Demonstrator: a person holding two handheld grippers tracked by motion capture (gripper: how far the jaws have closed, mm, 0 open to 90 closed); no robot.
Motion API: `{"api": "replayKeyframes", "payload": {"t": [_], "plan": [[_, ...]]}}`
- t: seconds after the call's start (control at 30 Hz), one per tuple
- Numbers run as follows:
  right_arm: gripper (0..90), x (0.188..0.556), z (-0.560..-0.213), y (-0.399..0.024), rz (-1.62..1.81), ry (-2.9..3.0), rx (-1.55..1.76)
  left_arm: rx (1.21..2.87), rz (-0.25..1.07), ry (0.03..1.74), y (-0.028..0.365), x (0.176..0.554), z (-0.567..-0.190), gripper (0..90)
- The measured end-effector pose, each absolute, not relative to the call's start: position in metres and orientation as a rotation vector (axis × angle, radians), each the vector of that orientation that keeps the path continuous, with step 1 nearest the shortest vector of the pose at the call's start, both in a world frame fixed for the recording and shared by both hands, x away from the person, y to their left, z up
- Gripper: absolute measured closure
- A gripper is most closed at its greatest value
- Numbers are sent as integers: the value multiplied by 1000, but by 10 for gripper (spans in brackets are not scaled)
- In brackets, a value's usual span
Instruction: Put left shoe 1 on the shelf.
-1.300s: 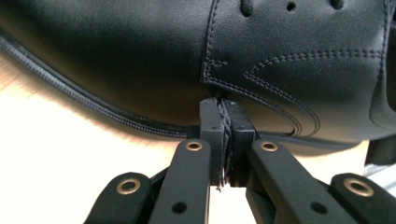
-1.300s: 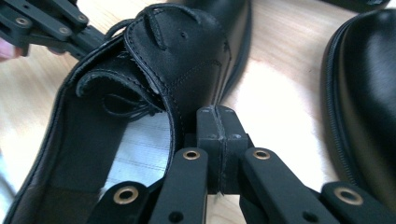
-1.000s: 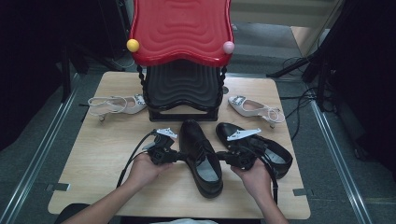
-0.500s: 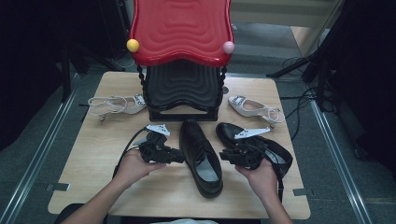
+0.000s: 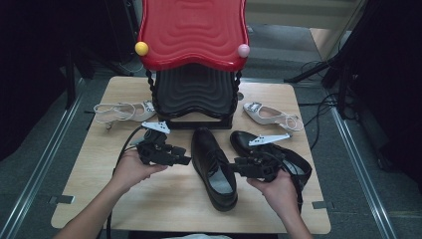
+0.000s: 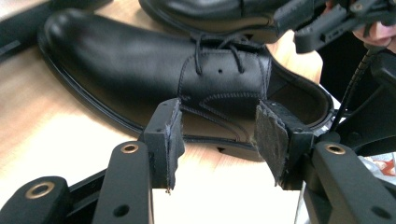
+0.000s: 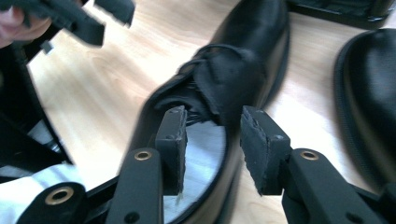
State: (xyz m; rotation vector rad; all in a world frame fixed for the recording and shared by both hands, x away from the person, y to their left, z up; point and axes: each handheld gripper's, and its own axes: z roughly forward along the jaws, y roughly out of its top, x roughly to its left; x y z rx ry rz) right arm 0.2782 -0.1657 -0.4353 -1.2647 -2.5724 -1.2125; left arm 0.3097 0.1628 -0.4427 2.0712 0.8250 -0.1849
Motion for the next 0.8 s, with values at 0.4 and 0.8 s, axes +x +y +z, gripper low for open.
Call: {"api": "replayKeyframes", "payload": {"t": [0.4,0.8], "plan": [[608,267,-435,-132,-1094,-2597,-1181,2040,-153,799,167,331,-404,675],[622,273,-452,-103,-981,-2621,-1173,2059,-97,776,166,353,-372,557]]}}
